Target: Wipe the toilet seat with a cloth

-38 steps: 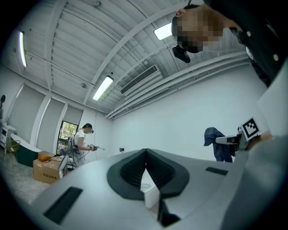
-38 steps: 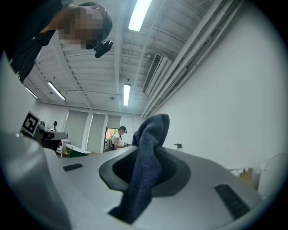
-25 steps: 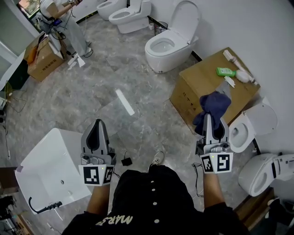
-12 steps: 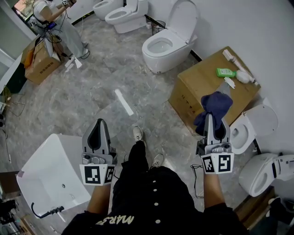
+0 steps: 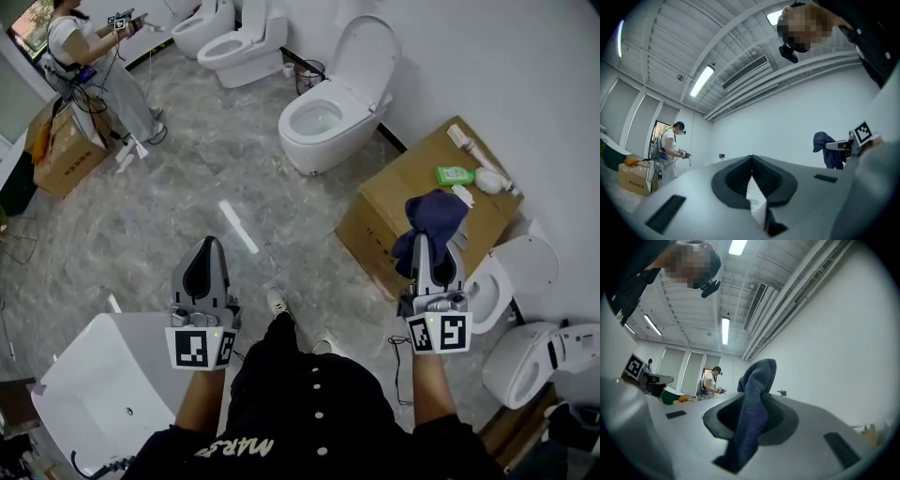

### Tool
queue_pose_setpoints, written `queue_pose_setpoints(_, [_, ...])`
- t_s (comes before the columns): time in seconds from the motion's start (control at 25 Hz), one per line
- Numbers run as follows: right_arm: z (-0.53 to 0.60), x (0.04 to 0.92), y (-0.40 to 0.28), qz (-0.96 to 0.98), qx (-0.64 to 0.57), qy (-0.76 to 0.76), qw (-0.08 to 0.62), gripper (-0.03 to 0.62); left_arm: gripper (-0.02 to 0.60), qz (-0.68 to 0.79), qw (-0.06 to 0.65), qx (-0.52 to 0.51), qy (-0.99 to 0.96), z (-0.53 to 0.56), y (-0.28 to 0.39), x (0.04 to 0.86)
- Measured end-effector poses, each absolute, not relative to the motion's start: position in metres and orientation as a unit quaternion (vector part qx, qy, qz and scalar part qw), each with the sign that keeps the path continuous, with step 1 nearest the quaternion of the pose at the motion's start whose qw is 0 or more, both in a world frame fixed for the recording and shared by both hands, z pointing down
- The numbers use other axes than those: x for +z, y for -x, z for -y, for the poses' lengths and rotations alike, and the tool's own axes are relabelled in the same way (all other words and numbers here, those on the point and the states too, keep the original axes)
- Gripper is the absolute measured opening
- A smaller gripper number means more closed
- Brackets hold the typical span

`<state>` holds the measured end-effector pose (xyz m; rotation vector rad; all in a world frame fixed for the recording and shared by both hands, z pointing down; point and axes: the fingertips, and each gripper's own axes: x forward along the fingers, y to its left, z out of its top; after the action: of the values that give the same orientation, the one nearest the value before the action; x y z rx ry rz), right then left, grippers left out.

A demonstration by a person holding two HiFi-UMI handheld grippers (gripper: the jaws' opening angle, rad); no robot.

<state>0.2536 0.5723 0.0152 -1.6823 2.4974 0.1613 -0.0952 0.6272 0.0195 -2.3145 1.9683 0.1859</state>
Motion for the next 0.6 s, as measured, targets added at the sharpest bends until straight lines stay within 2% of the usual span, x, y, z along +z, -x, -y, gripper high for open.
queue_pose_setpoints(0.6, [-0.465,0.008,-0.17,-0.823,0.057,0.562,0.055,0.077,0.011,-0.633,0.037,0.075,0.769,-0.509,0.171,0.019])
